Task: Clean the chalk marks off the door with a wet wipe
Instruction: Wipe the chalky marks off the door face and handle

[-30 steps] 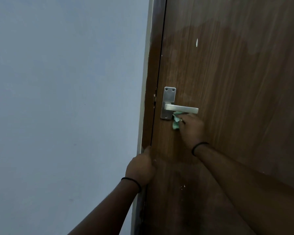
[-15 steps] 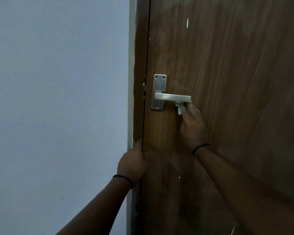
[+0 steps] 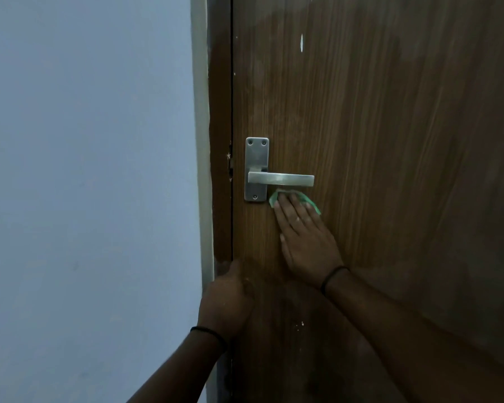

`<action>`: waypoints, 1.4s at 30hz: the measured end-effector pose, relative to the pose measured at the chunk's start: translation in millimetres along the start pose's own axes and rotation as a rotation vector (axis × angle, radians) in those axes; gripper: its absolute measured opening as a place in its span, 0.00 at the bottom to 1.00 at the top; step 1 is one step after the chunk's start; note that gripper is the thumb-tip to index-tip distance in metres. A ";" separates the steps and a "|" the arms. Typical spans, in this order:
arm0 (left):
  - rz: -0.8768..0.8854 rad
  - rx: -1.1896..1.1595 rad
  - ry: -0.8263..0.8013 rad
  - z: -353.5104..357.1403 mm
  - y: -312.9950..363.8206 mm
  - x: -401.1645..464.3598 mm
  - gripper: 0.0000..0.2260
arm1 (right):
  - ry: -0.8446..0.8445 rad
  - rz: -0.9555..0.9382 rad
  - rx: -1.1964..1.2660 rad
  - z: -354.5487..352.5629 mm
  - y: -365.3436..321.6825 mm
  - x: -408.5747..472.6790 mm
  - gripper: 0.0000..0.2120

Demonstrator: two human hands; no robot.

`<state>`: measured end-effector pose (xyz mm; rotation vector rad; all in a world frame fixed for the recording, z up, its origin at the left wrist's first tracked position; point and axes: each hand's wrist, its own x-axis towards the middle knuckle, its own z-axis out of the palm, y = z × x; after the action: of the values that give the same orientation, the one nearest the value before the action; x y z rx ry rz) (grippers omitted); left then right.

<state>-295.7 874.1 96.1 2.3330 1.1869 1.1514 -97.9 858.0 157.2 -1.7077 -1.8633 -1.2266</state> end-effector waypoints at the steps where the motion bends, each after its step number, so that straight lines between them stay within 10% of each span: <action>1: 0.000 0.011 -0.006 -1.3 0.7 0.2 0.17 | -0.004 -0.031 -0.009 1.4 6.3 -3.8 0.30; 12: 0.061 0.026 0.254 -20.3 34.0 29.3 0.09 | 0.077 -0.044 0.001 -8.9 35.7 28.9 0.29; 28: 0.108 0.073 0.298 -41.7 60.3 73.6 0.32 | 0.066 -0.412 -0.158 -122.6 86.9 206.3 0.27; 36: 0.166 0.043 0.298 -45.5 64.8 72.1 0.32 | -0.114 -0.543 -0.165 -85.2 123.2 107.0 0.27; 42: 0.176 -0.029 0.298 -58.8 72.5 80.6 0.33 | 0.017 -0.242 -0.045 -121.0 124.0 155.4 0.27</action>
<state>-272.6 885.6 216.7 2.3407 1.0604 1.6125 -54.5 854.5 385.8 -1.5211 -2.0954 -1.3770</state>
